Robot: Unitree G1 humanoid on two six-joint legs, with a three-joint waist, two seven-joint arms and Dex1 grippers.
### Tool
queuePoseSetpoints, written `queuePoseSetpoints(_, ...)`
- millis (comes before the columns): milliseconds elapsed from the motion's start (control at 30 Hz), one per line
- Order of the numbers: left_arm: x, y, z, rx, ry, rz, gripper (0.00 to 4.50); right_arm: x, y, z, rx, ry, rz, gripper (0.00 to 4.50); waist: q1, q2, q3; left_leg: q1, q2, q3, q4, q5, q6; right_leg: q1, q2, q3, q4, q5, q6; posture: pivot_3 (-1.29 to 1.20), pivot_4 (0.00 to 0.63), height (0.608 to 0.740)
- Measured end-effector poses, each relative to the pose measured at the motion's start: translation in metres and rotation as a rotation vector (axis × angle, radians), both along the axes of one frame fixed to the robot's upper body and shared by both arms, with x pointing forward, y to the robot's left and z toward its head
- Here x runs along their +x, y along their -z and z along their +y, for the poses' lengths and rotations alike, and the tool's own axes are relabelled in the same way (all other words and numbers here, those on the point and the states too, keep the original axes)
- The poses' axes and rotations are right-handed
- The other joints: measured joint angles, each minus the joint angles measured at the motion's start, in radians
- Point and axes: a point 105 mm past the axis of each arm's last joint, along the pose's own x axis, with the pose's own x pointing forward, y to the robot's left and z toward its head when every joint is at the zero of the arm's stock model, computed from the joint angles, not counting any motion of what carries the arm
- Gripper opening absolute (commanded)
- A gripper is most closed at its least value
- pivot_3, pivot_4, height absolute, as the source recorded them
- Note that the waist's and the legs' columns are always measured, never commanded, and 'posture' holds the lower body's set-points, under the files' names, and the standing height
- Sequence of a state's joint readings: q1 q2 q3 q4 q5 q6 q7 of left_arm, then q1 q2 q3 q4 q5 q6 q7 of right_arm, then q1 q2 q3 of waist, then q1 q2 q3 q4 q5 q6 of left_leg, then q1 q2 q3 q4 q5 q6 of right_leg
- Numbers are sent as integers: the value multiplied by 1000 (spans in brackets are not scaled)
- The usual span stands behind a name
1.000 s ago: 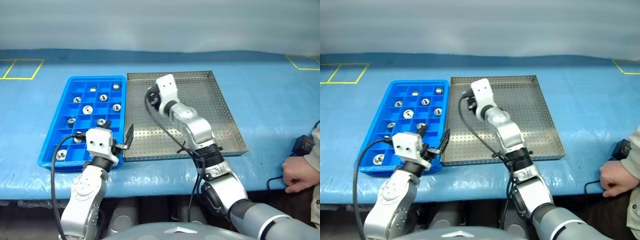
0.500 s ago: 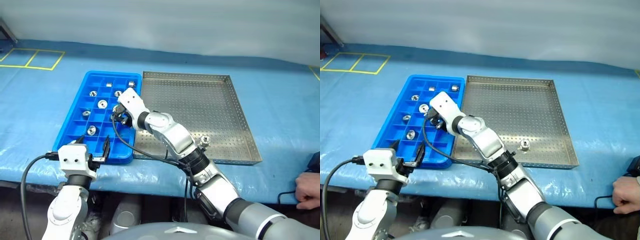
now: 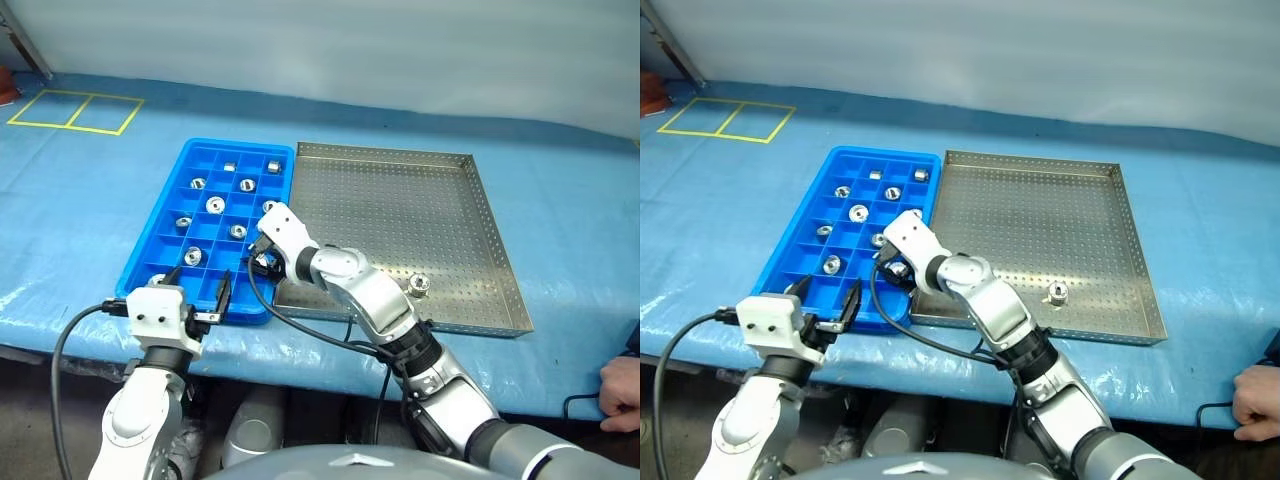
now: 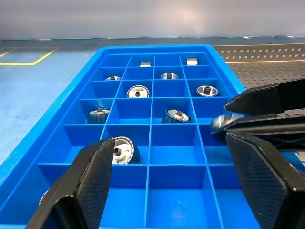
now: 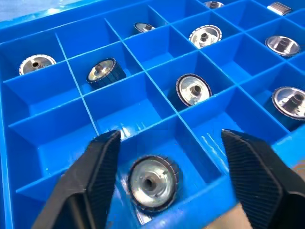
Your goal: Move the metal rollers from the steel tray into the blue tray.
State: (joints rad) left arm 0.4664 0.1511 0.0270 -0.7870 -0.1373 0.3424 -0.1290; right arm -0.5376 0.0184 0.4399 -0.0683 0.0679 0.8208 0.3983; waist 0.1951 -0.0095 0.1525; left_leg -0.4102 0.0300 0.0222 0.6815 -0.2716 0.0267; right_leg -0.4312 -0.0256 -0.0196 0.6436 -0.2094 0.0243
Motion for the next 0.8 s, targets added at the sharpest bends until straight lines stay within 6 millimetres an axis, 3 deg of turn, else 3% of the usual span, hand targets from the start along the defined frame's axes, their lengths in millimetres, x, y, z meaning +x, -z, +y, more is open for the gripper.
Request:
queuePoseSetpoints(33, 2, -2, -1, 4, 12, -10, 4095, 0, -1, -4, 14, 20, 11, 4486, -1, 0, 0, 0, 0, 0, 0, 0, 0, 0, 0, 0, 0, 0, 0, 356, 150, 740)
queuePoseSetpoints(167, 8, -6, -7, 9, 57, -27, 4095, 7, -12, -28, 72, 121, 16, 4486, -13, 0, 0, -1, 0, 0, 0, 0, 0, -1, 0, 0, 0, 0, 0, 300, 150, 740)
queuePoseSetpoints(400, 20, -5, -28, 3, 201, -16, 4095, 16, -42, -92, 147, 395, -48, 4486, -65, 0, 0, -1, -1, 0, 0, 0, 0, 0, 0, 0, 0, 0, 0, 181, 150, 740)
queuePoseSetpoints(600, 27, 2, -43, -10, 293, 11, 4095, 11, -31, -143, 134, 639, 24, 4486, -122, 0, 0, 0, -1, 0, 0, 0, 0, 0, 0, 1, 1, 0, 0, 121, 150, 740)
queuePoseSetpoints(800, 28, 4, -55, -35, 361, 22, 4095, -6, -11, -158, 102, 733, 128, 4486, -162, 0, 0, 1, 0, 1, 0, 0, 0, 0, 0, 2, 1, 0, 0, 84, 150, 740)
